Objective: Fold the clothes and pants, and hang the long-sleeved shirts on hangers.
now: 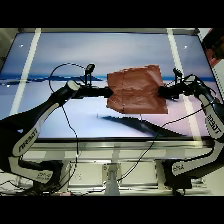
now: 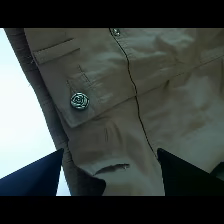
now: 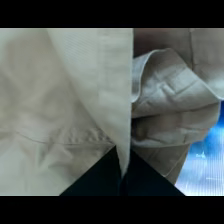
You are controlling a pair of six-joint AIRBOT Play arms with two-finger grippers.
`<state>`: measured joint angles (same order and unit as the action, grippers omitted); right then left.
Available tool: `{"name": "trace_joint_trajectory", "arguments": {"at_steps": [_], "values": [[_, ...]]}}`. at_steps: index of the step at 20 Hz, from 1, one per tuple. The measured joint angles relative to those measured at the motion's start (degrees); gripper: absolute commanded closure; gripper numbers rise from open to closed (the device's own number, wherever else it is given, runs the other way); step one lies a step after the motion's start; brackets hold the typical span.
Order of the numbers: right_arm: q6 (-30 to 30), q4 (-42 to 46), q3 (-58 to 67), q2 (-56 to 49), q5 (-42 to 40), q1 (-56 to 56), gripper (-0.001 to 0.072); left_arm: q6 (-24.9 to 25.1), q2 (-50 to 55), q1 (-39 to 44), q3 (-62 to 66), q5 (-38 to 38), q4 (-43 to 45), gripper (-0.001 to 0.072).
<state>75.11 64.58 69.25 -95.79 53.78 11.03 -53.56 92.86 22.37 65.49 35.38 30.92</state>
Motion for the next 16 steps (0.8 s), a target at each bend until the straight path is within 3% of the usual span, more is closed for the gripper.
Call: {"name": "trace_joint_trajectory", "arguments": {"at_steps": [2, 7, 10, 16], "values": [[0.1, 0.1, 0.0, 0.0, -0.3, 0.0, 0.0704, 0.0, 2.4, 0.5, 1.7, -0.5, -0.9, 0.0081], [0.0, 0.1, -0.1, 0.0, -0.7, 0.0, 0.0704, 0.0, 5.5, 0.9, 3.4, 0.1, 0.1, 0.0088], [-0.5, 0.1, -0.1, 0.0, -0.8, 0.0, 0.0704, 0.0, 6.4, 1.2, 3.7, 1.1, 0.3, 0.0169], [-0.8, 0.1, -0.1, 0.0, -0.7, 0.0, 0.0704, -0.5, 7.7, 1.6, 3.8, 1.7, 0.5, 0.0189]]}}
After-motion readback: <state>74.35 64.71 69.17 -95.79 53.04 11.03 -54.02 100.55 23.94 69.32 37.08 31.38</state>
